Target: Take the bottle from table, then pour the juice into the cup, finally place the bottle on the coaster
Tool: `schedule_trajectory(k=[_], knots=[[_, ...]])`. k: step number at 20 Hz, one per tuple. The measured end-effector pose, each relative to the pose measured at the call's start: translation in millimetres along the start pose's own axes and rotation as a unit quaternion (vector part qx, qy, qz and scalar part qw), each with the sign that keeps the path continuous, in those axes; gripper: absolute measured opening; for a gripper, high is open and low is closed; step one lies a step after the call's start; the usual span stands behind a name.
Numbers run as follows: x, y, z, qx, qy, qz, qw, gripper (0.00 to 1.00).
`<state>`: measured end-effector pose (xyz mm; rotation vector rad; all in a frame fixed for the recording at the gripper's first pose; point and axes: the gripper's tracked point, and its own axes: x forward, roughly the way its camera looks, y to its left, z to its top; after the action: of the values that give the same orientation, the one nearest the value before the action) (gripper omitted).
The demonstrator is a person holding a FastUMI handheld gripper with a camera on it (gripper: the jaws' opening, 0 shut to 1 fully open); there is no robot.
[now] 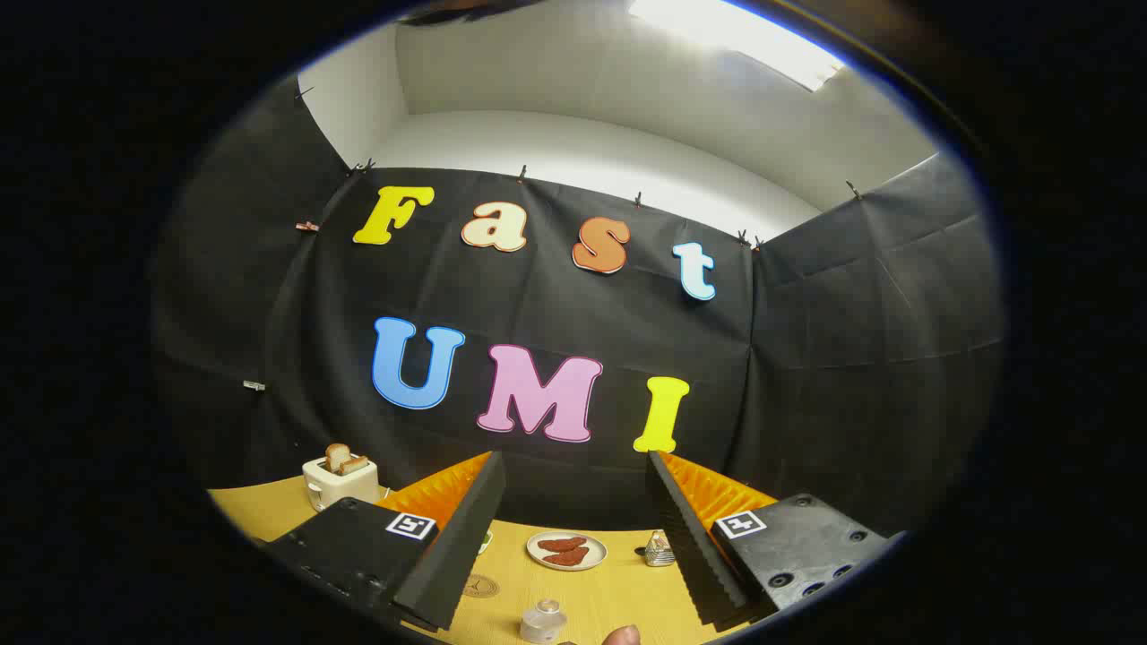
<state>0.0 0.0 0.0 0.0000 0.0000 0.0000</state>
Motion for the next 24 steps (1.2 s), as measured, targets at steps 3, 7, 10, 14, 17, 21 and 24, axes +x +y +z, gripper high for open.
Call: schedule_trajectory(k=[3,7,10,14,17,21,24], knots=[[-2,0,-1,0.003,0.003,0.002,1.0,0.97],[-2,2,-2,0.004,0.005,0.005,1.0,0.97],[-4,2,-2,0.004,0.006,0.007,1.0,0.97],[-6,1,-4,0.003,0.008,0.006,1.0,0.97],[-6,1,-5,0.004,0.009,0.007,1.0,0.97],[-6,3,-17,0.007,0.009,0.009,1.0,0.97],[-7,5,-38,0.003,0.013,0.009,1.0,0.97]])
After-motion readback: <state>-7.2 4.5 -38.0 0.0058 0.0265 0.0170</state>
